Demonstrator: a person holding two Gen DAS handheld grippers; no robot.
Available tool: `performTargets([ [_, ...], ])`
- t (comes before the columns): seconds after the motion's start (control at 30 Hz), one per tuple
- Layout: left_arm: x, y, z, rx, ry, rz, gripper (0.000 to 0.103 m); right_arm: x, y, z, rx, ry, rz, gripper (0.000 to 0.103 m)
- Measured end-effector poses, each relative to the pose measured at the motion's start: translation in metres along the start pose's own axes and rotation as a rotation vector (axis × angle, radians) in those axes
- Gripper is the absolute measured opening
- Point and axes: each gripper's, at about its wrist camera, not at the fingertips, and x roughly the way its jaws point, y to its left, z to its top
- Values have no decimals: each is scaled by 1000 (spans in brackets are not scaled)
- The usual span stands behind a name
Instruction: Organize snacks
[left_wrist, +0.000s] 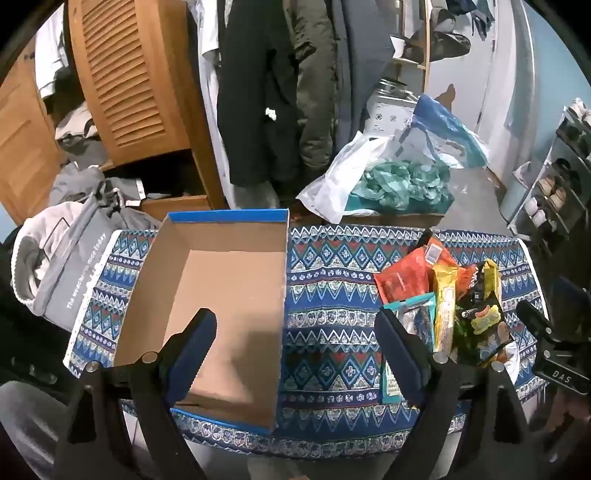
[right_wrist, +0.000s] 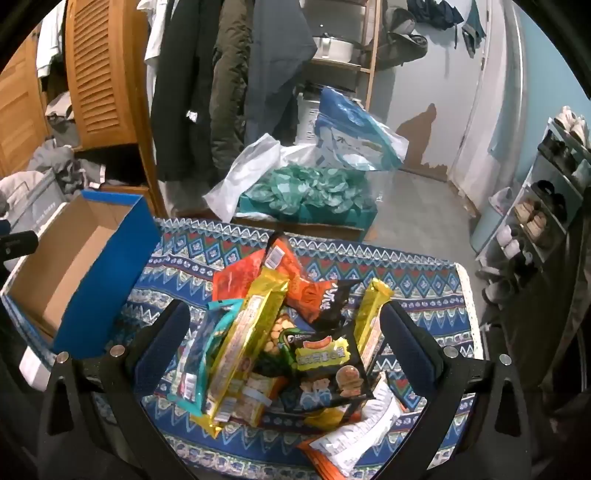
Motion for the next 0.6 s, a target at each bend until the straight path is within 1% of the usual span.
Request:
performTargets([
  [0.23, -2, 3, 1, 8, 10, -20, 89, 0, 1, 1, -1, 3, -1, 101],
  [0.27, 3, -3, -1, -1, 2, 14, 89, 0, 1, 1, 0, 2, 0, 101],
  [0.4, -1, -4, -3, 7, -23, 21, 89, -1, 2, -1, -8, -1, -10, 101],
  [0.6, -2, -1, -3, -4, -27, 12, 89, 0, 0, 0, -8, 9, -19, 101],
])
